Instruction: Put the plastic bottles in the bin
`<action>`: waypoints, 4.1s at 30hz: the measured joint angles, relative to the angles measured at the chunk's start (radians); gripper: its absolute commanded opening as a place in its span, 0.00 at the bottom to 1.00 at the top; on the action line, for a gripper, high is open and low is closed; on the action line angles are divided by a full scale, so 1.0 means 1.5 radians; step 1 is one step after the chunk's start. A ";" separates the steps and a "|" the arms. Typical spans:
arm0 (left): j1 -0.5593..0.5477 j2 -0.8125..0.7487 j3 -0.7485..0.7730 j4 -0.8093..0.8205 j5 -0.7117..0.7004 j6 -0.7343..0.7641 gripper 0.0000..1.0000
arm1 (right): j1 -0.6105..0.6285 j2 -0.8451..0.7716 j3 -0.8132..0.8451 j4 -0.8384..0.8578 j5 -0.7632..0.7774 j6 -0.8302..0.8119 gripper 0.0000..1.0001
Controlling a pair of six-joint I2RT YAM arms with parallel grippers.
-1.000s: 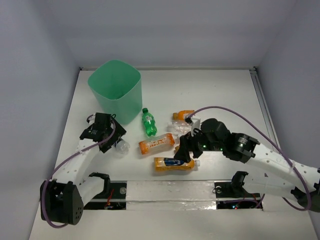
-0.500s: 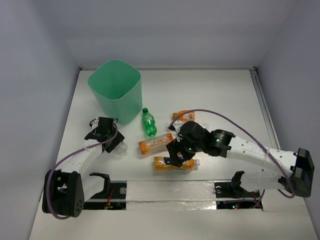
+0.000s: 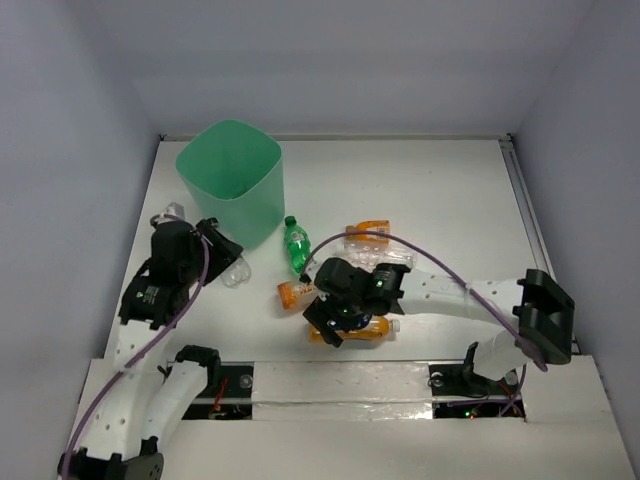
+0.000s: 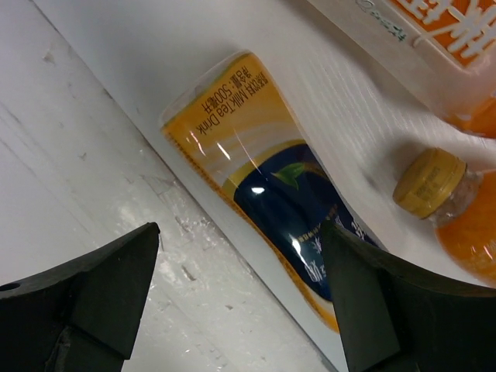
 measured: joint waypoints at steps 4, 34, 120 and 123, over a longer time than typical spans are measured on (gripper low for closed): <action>0.000 0.007 0.155 -0.054 0.006 0.018 0.43 | 0.016 0.052 0.013 0.011 0.024 -0.016 0.90; 0.000 0.450 0.442 0.224 -0.191 0.207 0.91 | 0.049 0.012 0.097 0.009 0.123 0.053 0.44; -0.471 0.551 0.092 0.259 -0.006 0.446 0.97 | -0.262 -0.436 -0.334 0.142 0.260 0.593 1.00; -0.471 0.553 0.092 0.265 0.000 0.447 0.85 | -0.264 -0.392 -0.337 0.148 0.255 0.598 1.00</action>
